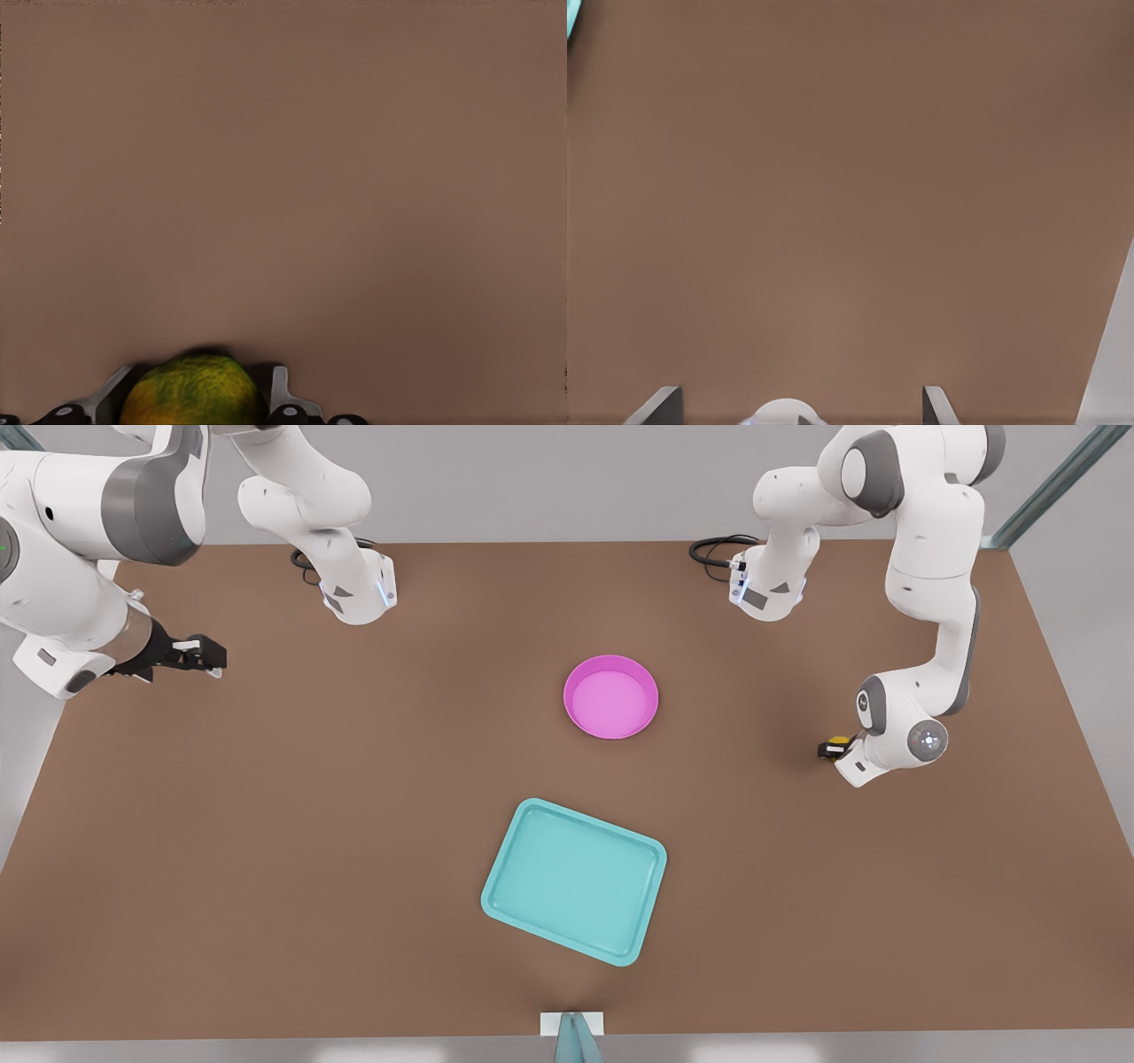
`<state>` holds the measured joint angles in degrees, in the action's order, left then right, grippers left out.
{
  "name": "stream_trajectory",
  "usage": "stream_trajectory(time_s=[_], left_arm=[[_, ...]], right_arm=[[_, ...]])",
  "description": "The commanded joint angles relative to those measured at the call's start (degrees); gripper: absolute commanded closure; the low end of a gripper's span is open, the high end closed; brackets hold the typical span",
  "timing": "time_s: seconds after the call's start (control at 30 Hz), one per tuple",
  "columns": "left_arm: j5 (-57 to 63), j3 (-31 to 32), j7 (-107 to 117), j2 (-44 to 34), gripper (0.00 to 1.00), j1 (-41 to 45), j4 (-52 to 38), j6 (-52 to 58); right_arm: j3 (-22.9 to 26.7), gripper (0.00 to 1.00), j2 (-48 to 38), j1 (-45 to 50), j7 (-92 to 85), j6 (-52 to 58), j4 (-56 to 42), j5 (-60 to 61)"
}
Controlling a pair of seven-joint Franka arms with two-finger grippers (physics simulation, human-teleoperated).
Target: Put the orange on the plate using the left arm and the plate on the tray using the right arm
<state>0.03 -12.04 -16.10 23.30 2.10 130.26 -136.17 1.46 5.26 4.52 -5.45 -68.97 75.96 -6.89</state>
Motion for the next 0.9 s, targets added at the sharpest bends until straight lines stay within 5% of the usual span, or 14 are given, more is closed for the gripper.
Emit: stream_trajectory(time_s=[0.0,0.13,0.23,0.33,0.43,0.63,0.67,0.77,0.8,0.87], left_arm=[[-0.4,0.0,-0.7,-0.8,0.30,0.0,-0.1,2.0],[-0.5,0.1,2.3,-2.7,0.32,0.5,-0.3,5.0],[-1.2,0.8,13.9,-5.8,0.30,13.4,-2.5,9.6],[-5.0,10.8,40.0,-5.2,0.30,24.6,-15.9,27.3],[-7.5,14.1,59.2,3.4,0.30,38.0,-26.4,28.9],[-7.7,14.1,59.1,4.3,0.30,42.0,-23.3,35.6],[-7.8,14.1,59.3,4.8,0.00,42.5,-23.3,35.2],[-7.9,14.1,58.9,4.7,0.00,42.6,-23.3,36.2],[-7.7,13.3,58.6,3.3,0.00,42.6,-23.9,40.7],[-8.0,-1.9,43.8,-8.2,0.00,42.4,-32.9,63.4]], right_arm=[[0.0,0.00,0.0,-0.1,-0.4,0.1,0.0,0.0],[0.0,0.00,0.0,-0.1,-0.4,0.0,0.0,0.0],[0.0,0.00,0.0,-0.1,-0.4,0.0,0.0,0.0],[0.0,0.00,-0.1,-0.1,-0.4,0.0,0.0,0.0],[0.0,0.00,-0.2,0.0,-0.4,-0.2,-0.1,0.0],[0.0,0.00,0.0,0.0,-0.1,-0.2,0.1,0.1],[0.0,0.00,-0.1,0.0,0.0,-0.3,0.1,0.1],[0.0,0.00,0.0,0.0,0.0,-0.2,0.1,0.1],[0.0,0.00,0.0,0.0,0.0,-0.2,0.1,0.1],[0.0,0.00,0.1,0.0,0.1,-0.5,0.7,0.1]])
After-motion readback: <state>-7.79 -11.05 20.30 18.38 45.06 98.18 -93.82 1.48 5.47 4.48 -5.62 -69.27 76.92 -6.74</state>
